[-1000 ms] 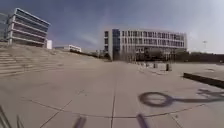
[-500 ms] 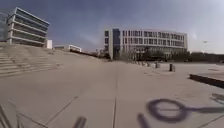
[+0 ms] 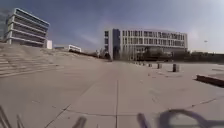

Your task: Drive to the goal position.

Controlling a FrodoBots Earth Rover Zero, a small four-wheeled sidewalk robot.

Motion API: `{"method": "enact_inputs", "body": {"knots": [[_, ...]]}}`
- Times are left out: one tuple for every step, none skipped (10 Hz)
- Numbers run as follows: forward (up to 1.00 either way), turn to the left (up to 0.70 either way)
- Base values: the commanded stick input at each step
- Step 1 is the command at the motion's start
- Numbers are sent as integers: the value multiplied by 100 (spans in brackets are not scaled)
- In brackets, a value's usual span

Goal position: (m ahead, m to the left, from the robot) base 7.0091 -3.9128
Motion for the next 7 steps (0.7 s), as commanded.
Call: {"method": "enact_inputs", "body": {"knots": [[70, 0], [70, -35], [70, -35], [70, -35], [70, -35], [70, -22], [70, 0]]}}
